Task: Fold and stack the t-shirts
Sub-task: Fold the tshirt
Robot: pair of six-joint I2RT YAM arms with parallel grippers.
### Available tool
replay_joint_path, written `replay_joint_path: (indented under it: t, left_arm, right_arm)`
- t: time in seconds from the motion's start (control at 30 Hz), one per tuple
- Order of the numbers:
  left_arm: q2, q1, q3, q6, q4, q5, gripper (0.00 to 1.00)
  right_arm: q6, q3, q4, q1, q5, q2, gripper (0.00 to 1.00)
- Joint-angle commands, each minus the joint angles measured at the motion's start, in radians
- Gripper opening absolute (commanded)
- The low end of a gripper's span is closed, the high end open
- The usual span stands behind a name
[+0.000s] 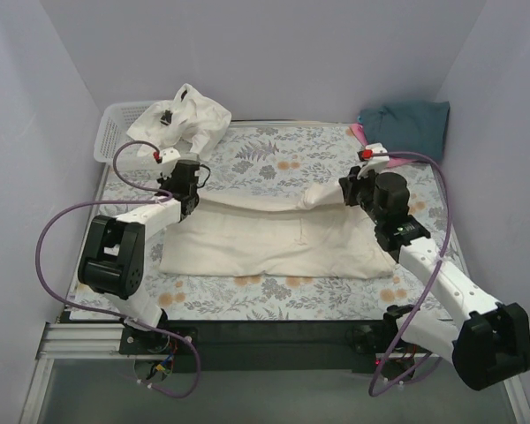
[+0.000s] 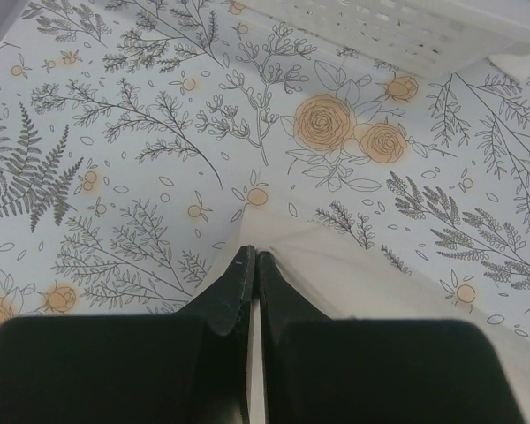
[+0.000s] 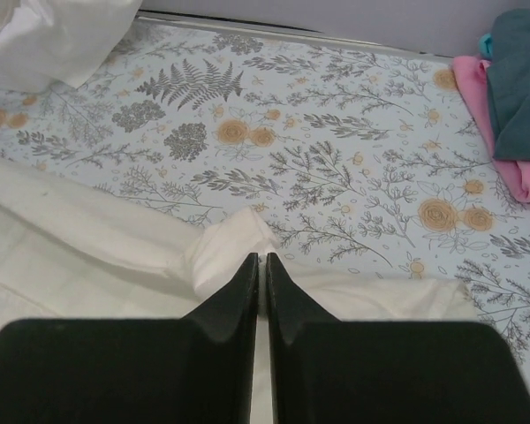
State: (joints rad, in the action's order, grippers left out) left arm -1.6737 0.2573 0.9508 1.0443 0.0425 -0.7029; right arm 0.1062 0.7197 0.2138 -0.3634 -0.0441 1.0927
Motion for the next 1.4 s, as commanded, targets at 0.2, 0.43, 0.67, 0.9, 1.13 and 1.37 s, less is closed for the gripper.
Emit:
replay_joint_path:
  t: [0.2,0.43,0.67,0.9,1.13,1.37]
  left_arm:
    - [0.170,0.005,-0.092,0.077,0.039,-0.095,0.00]
    - [0.216,0.042,-0.156,0.132,0.091,-0.121,0.00]
    - [0.272,0.089,-0.194,0.177,0.154,-0.170,0.00]
    - [0.311,0.109,-0.204,0.223,0.214,-0.207,0.00]
    - [0.331,0.119,-0.216,0.286,0.277,-0.224,0.00]
    - [0.325,0.120,-0.210,0.382,0.376,-0.234,0.44]
  right_arm:
    - [0.013,-0.072,-0.165,-0.022,-0.056,-0.194,0.01]
    - [0.015,-0.123,-0.258,-0.028,-0.063,-0.310,0.01]
    - [0.023,-0.149,-0.333,-0.032,-0.092,-0.387,0.01]
    - [0.038,-0.146,-0.375,-0.034,-0.082,-0.428,0.01]
    - [0.055,-0.151,-0.412,-0.045,-0.099,-0.439,0.01]
    - [0.061,-0.147,-0.439,-0.055,-0.106,-0.429,0.01]
